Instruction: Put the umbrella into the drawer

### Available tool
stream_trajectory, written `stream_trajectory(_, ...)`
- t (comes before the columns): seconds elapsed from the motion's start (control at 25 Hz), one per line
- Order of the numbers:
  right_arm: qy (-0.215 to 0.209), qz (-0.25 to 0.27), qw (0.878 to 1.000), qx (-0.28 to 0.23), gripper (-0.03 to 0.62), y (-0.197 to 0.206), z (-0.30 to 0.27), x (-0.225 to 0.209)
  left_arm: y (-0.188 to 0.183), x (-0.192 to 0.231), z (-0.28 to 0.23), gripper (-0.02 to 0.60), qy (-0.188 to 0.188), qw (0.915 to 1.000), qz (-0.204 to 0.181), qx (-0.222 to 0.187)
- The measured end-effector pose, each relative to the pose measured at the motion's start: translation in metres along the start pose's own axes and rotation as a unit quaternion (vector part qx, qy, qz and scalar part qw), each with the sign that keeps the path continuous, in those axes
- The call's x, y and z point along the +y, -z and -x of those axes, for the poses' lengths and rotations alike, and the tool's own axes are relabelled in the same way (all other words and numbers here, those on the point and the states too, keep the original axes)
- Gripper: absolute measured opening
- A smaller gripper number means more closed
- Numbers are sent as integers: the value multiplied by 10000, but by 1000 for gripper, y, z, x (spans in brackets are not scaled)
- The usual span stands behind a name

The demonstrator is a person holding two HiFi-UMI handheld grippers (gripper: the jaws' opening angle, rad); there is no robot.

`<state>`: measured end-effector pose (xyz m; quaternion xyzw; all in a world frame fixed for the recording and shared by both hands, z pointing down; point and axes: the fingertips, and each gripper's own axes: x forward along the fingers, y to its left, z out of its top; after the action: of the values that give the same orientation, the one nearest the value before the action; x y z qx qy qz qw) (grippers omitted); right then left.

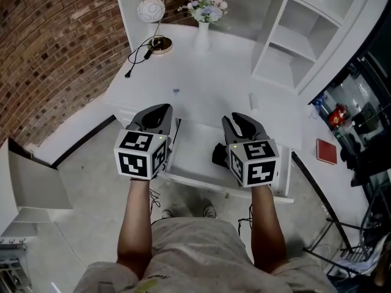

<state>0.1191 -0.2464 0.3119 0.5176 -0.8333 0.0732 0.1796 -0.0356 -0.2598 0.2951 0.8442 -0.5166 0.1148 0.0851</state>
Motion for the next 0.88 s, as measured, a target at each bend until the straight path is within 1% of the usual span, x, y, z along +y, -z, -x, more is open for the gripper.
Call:
stream_trajectory(0.24, 13, -45, 9998, -181, 69, -8, 5, 1, 1, -5, 1, -3, 22, 9999, -95, 38)
stream_trajectory(0.48, 39, 30, 9995, -326, 43, -14, 6, 7, 5, -5, 1, -3, -16, 9997, -227, 127)
stream_trajectory(0.64, 58, -20, 9992, -398, 18, -16, 6, 6, 7, -6, 0, -3, -68, 9992, -352, 167)
stream_trajectory(0.88, 86, -75, 9988, -466, 18, -17, 10, 1, 9, -10, -2, -3, -78, 9991, -379, 184)
